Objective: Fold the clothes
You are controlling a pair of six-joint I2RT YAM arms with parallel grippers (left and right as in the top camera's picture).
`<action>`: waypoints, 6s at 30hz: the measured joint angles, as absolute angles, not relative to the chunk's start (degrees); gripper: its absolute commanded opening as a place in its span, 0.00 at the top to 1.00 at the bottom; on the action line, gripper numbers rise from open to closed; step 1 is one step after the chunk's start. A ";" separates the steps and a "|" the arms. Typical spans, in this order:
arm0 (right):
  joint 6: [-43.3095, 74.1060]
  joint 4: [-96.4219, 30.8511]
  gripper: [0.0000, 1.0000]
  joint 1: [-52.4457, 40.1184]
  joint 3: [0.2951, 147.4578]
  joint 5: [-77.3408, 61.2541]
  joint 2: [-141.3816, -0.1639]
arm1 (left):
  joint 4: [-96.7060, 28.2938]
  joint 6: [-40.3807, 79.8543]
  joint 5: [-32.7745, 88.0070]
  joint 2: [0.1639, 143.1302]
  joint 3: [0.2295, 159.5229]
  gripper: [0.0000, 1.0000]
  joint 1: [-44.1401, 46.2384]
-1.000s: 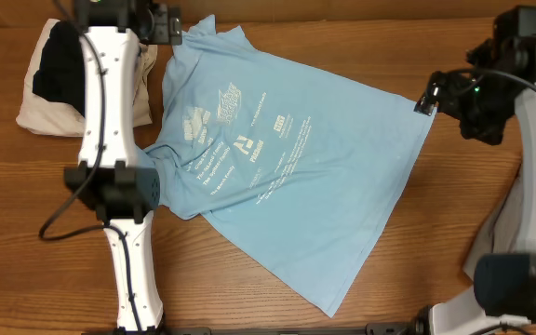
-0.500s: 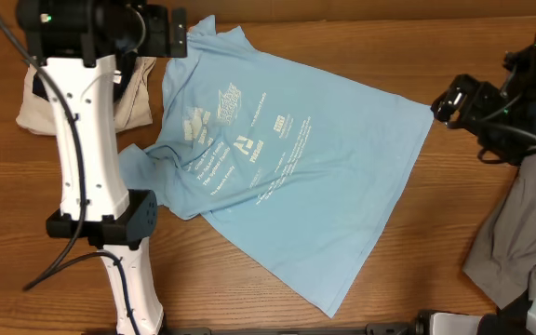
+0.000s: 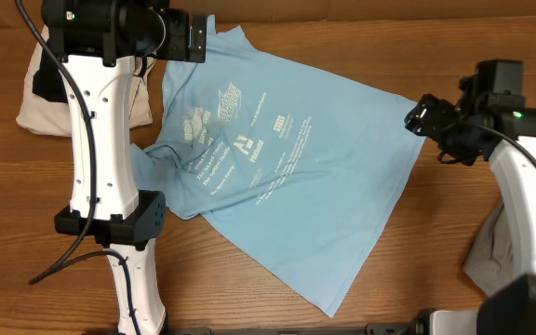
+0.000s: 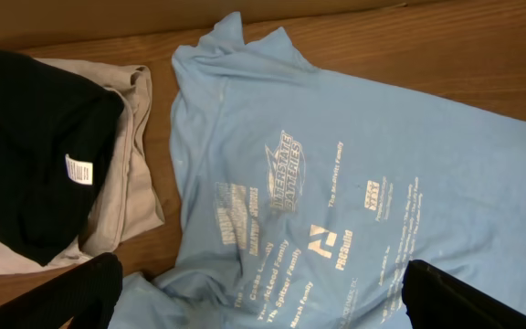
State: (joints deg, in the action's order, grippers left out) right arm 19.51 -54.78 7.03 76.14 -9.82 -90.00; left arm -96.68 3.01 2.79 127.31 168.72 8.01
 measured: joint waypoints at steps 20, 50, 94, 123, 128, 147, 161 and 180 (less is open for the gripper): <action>19.51 -45.69 0.10 7.03 75.59 -6.35 -106.30 | -96.68 3.01 2.79 127.42 161.88 0.00 8.01; 20.67 -34.57 0.37 6.98 75.61 -2.17 -115.66 | -95.81 2.98 2.79 127.55 160.09 0.00 8.01; 22.44 -36.82 0.36 -1.32 79.94 0.89 -118.52 | -96.23 2.98 2.79 127.55 160.09 0.00 8.01; 21.67 -26.39 0.45 -1.26 83.92 5.34 -124.31 | -96.23 3.01 2.79 127.55 160.09 0.00 8.01; 20.84 -26.55 0.46 -1.17 84.05 5.54 -124.40 | -96.23 3.01 2.79 127.55 160.09 0.00 8.01; 19.55 -16.95 0.44 5.80 86.04 4.16 -128.40 | -95.61 3.01 2.81 127.55 160.09 0.00 8.01; 16.23 -22.76 0.00 11.97 96.31 2.20 -132.77 | -92.33 3.01 2.81 127.55 160.09 0.00 8.01; 28.77 -66.32 0.00 7.44 117.01 -5.72 -127.85 | -94.26 3.03 2.81 127.52 160.09 0.00 8.01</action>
State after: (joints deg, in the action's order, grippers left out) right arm 28.77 -66.32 7.44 117.01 -5.72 -127.85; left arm -94.26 3.03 2.81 127.52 160.09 8.01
